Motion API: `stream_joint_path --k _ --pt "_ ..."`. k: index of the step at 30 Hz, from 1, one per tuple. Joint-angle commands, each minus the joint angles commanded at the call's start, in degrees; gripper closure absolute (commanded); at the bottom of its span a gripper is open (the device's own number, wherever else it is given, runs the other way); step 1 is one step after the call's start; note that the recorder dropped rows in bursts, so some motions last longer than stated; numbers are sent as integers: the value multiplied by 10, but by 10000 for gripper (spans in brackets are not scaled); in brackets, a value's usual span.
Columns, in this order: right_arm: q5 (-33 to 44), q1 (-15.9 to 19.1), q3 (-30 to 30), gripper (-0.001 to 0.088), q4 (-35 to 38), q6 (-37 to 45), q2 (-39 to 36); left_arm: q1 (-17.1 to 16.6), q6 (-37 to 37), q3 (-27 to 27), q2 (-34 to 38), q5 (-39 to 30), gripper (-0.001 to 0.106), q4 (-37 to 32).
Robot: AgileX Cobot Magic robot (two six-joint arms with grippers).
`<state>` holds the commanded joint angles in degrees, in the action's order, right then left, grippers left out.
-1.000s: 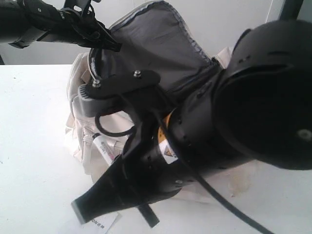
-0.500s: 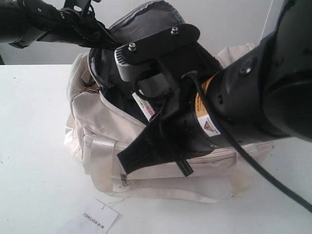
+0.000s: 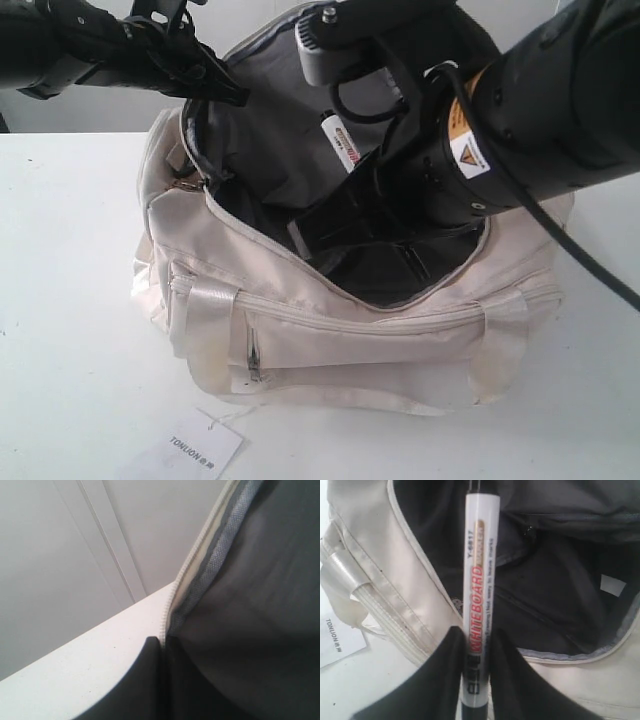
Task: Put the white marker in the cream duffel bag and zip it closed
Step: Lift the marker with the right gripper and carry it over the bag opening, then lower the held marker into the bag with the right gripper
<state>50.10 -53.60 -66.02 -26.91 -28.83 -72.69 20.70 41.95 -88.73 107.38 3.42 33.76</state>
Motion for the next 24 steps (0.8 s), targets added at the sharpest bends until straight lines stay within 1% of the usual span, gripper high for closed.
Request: stream_joint_path --k 6,9,19,24 --pt "-17 0 0 868 -45 3 0 0 0 0 0 0 1053 0" --pt "-35 3 0 868 -51 2 0 0 0 0 0 0 1053 0" --pt "-122 59 0 868 -78 2 -10 0 0 0 0 0 1053 0" --pt "-141 76 0 868 -93 2 -27 0 0 0 0 0 1053 0"
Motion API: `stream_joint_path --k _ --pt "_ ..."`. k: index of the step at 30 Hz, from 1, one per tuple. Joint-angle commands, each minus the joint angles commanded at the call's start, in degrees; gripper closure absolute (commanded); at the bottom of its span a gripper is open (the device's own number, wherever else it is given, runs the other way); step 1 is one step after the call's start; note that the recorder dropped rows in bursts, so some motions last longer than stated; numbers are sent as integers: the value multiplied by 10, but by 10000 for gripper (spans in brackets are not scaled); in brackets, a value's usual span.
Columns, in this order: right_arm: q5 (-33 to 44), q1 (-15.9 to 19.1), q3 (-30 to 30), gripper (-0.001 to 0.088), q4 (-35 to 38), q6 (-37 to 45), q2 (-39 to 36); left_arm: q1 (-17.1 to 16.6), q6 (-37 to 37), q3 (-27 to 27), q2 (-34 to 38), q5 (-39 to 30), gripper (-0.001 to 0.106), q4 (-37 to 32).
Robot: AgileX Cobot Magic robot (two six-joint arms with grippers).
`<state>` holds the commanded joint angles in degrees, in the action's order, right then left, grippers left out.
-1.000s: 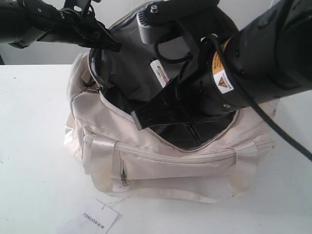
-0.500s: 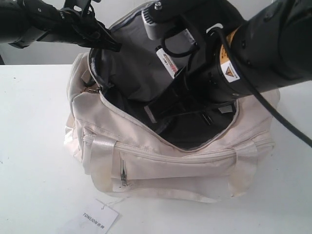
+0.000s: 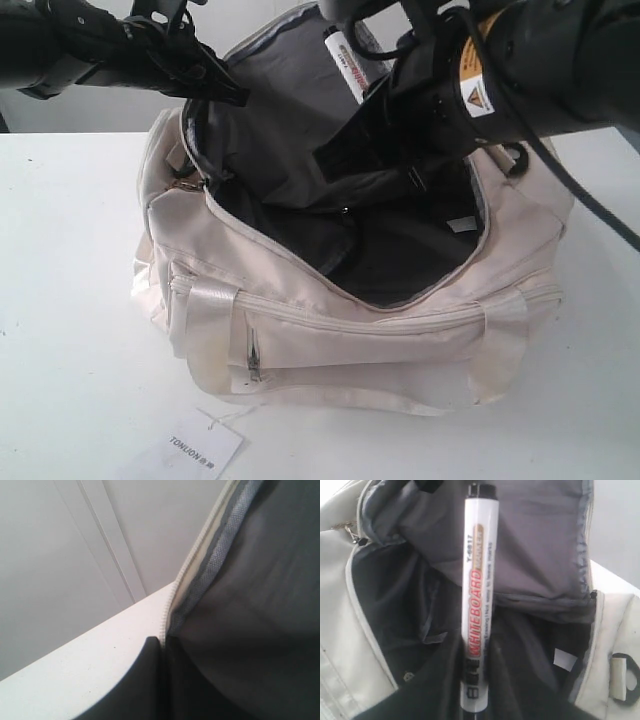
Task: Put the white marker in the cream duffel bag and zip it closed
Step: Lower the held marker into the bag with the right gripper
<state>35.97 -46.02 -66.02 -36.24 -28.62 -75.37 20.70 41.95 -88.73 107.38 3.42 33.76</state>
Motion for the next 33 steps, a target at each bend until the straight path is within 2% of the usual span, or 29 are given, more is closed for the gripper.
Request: stream_joint_path --k 4,10,20,25,33 --pt "-4 19 0 868 -2 -8 -22 0 0 0 0 0 1053 0" --pt "-2 56 -1 868 2 -78 -53 0 0 0 0 0 1053 0" --pt "13 117 -11 868 84 -66 -80 0 0 0 0 0 1053 0" --pt "55 136 -63 868 179 32 -102 0 0 0 0 0 1053 0" --pt "164 163 -154 868 343 208 -177 0 0 0 0 0 1053 0"
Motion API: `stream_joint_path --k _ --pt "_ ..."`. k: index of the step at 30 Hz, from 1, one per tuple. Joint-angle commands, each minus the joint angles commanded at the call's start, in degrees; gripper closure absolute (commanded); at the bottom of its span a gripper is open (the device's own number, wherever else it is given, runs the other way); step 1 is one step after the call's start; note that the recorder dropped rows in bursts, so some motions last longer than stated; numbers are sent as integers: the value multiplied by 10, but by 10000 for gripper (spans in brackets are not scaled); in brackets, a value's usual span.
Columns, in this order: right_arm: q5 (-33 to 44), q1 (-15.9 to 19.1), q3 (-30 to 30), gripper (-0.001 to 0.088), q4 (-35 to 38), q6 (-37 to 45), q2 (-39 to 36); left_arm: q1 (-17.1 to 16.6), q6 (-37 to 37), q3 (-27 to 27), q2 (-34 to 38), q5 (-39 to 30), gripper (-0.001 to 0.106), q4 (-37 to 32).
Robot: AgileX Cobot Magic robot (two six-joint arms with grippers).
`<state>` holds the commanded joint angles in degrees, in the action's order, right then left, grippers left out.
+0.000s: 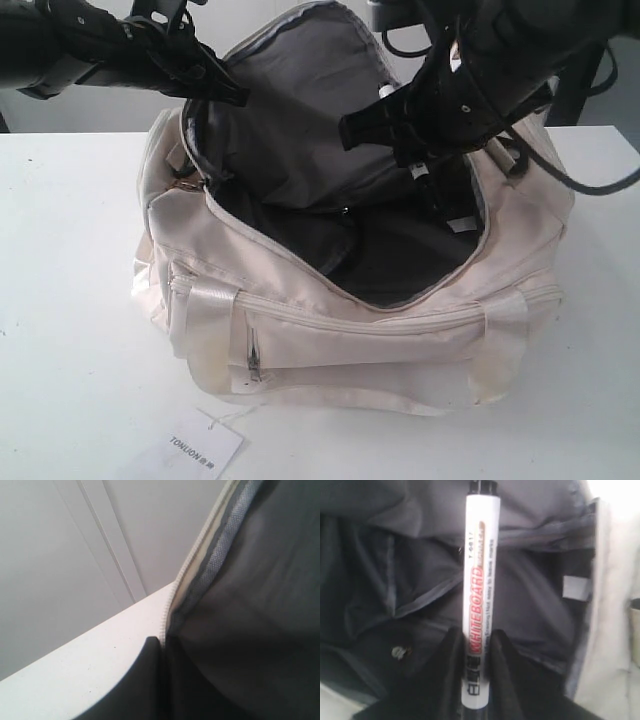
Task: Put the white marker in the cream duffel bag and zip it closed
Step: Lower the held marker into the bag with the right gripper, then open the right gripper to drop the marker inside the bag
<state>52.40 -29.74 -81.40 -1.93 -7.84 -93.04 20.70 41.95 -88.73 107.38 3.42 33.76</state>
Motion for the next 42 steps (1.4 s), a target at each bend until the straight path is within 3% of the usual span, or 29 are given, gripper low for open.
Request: stream_joint_path --k 3,10,15,20,38,42 --pt "14 6 -9 868 28 29 -25 0 0 0 0 0 1053 0" --pt "9 6 -9 868 -13 1 -54 0 0 0 0 0 1053 0" --pt "2 6 -9 868 -118 -160 -75 0 0 0 0 0 1053 0" --pt "-1 6 -9 868 -151 -208 -90 0 0 0 0 0 1053 0" --pt "33 6 -8 868 -172 -235 -117 0 0 0 0 0 1053 0" --pt "37 6 -8 762 -173 -235 -117 0 0 0 0 0 1053 0"
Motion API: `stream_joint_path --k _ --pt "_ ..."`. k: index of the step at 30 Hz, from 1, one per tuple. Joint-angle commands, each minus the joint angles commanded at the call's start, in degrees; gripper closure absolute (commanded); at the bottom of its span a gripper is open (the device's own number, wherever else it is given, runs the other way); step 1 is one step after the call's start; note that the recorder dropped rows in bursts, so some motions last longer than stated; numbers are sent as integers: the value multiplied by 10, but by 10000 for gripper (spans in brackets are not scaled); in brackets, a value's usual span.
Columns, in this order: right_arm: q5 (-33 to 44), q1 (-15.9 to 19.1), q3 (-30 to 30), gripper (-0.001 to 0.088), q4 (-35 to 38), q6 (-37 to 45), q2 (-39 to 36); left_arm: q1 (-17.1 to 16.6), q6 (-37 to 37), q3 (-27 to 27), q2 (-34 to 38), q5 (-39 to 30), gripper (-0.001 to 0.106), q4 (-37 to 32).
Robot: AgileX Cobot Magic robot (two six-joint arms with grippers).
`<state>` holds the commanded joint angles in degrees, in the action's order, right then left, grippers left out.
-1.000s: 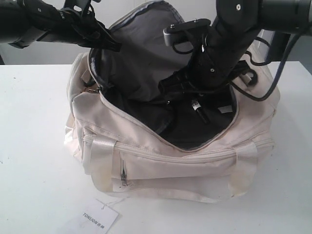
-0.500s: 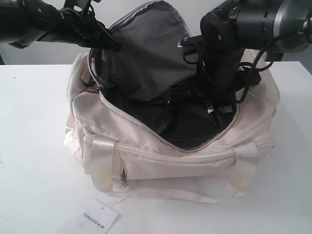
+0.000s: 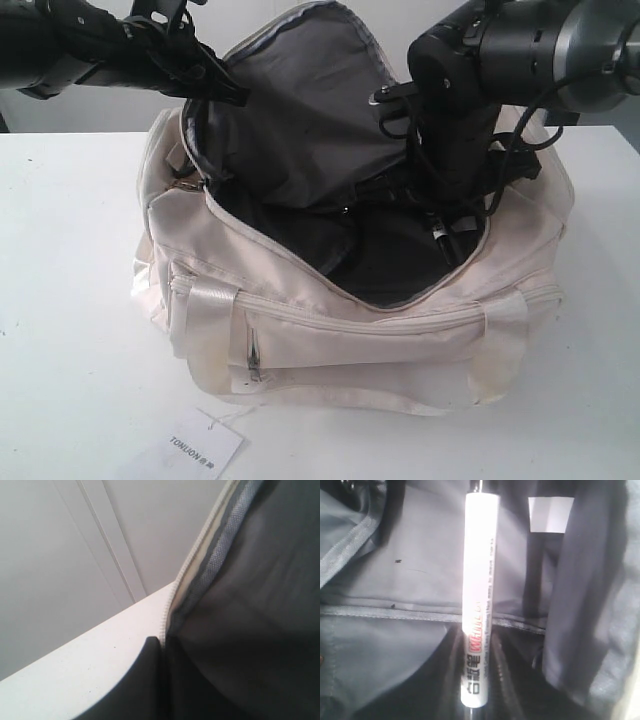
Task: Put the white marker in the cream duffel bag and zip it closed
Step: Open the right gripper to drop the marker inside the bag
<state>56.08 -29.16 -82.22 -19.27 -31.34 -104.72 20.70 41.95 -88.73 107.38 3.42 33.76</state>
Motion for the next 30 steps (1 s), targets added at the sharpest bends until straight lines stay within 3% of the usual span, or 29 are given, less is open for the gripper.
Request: stream_joint_path --k 9,20,24,30 --pt "2 0 0 537 0 0 0 0 0 0 0 0 1053 0" --pt "2 0 0 531 18 2 22 0 0 0 0 0 1053 0" --pt "2 0 0 604 45 18 48 0 0 0 0 0 1053 0" --pt "2 0 0 868 128 94 84 0 0 0 0 0 1053 0"
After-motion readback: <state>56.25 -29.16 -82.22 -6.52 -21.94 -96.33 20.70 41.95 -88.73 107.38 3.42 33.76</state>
